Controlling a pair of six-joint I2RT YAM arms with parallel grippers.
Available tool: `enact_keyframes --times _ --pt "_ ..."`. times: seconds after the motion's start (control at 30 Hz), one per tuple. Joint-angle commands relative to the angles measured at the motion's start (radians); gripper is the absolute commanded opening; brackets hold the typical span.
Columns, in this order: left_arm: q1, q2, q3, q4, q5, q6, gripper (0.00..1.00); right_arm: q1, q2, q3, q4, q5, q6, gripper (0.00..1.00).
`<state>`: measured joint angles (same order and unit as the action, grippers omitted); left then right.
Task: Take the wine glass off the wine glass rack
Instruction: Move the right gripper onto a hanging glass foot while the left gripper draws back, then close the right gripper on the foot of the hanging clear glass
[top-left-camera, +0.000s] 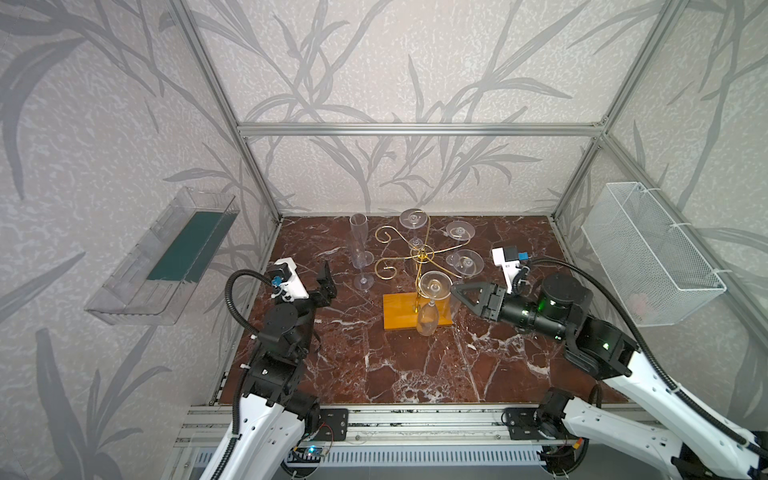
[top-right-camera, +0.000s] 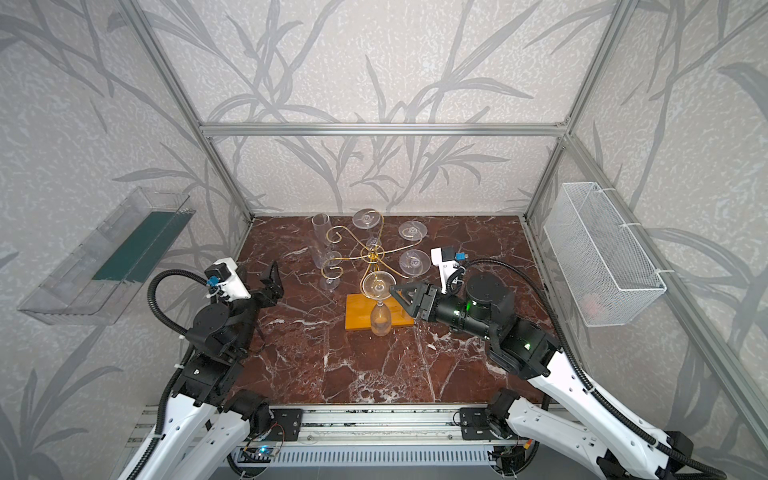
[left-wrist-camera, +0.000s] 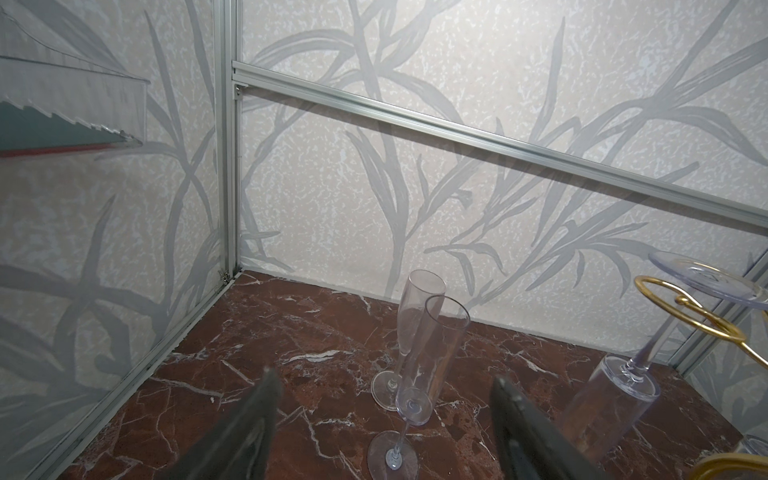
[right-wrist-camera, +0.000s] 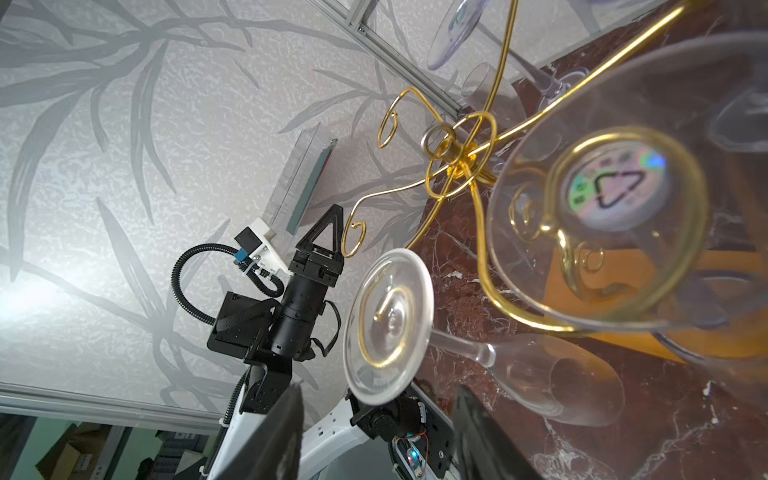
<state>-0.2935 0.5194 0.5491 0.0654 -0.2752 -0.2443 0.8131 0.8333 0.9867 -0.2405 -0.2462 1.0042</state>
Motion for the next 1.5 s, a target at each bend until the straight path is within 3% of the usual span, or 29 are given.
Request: enact_keyframes --times 0.0,0.2,0.37,0.9,1.07,1.23,1.47 --pt "-0.004 0.008 -0.016 -0.015 0.013 -0.046 0.81 0.008 0.002 -0.042 0.159 0.018 0.092 0.50" --pt "-0.004 -0.008 -0.029 -0.013 0.024 -0.070 0.81 0.008 0.009 -0.062 0.178 0.027 0.125 0.41" --pt "-0.004 -0.029 -0.038 -0.026 0.020 -0.092 0.80 0.008 -0.002 -0.083 0.178 0.062 0.150 0.37" --pt "-0.004 -0.047 -0.061 -0.047 0.013 -0.108 0.80 0.007 0.053 -0.085 0.179 0.022 0.257 0.26" --pt "-0.004 -0.055 -0.071 -0.050 0.011 -0.110 0.80 0.008 0.044 -0.095 0.190 0.036 0.267 0.17" --pt "-0.004 -0.056 -0.072 -0.048 0.004 -0.109 0.80 0.008 0.038 -0.124 0.244 0.036 0.287 0.00" --pt "-0.004 -0.056 -0.070 -0.043 0.003 -0.099 0.80 0.008 0.046 -0.131 0.296 0.000 0.307 0.00"
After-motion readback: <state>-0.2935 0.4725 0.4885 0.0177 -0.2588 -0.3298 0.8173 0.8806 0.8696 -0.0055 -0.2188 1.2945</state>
